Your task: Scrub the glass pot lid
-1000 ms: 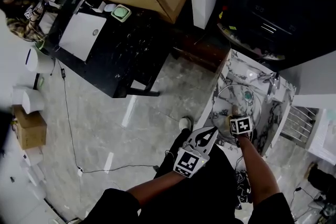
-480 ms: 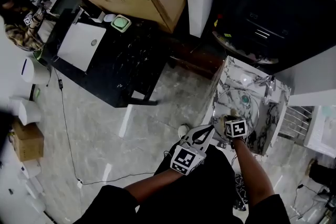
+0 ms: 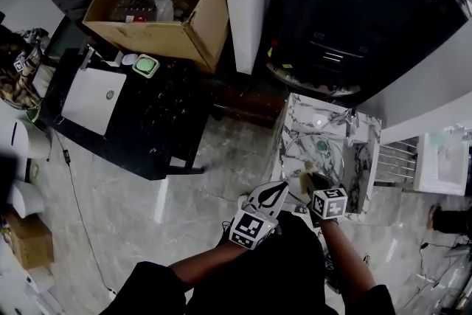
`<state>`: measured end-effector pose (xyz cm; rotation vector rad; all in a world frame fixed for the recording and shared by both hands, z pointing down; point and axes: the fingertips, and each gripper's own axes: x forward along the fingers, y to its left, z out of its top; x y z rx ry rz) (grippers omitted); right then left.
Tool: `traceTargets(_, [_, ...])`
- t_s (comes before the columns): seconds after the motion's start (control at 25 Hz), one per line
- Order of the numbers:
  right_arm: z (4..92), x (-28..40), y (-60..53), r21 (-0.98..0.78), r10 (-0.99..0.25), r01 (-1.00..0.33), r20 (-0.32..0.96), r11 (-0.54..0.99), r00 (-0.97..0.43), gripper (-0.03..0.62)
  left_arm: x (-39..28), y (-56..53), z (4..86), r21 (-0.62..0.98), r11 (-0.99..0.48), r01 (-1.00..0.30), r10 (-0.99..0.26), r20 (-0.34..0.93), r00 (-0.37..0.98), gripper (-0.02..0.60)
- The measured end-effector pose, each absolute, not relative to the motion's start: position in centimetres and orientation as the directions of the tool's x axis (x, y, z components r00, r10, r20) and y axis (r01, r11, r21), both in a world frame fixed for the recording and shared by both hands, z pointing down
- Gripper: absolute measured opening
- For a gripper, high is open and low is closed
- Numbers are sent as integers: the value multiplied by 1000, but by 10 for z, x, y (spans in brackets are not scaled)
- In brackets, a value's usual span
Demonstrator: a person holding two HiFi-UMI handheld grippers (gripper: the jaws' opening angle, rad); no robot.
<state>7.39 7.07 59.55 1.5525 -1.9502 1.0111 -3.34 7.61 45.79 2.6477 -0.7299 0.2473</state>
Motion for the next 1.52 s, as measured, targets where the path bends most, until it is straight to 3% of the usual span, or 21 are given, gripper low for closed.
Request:
traceTargets(0.32, [473,86,96,-215,-814,-977,569,-9,-118,58,-14,68,422,279,-822,-496,-422,286,860,15])
traceTargets(0.64, [345,114,105,-143,-930,-988,366,-53,-3,58,26,53,350,271,-856,-440,-395,207,895,15])
traceTargets(0.96, [300,132,110,-35,-970,-999,244,-13,4,58,52,54,313,218,-870,-441,-414,161,896,15])
traceTargets(1.28, [297,174,115,-142,-980,-988,198,-53,24,58,88,60,317,191,-892,-411,-390,136,911,17])
traceTargets(1.52, [286,177,108,-135,-986,-990,156,32,-54,58,107,66,319,191,-910,-369,-343,153,927,17])
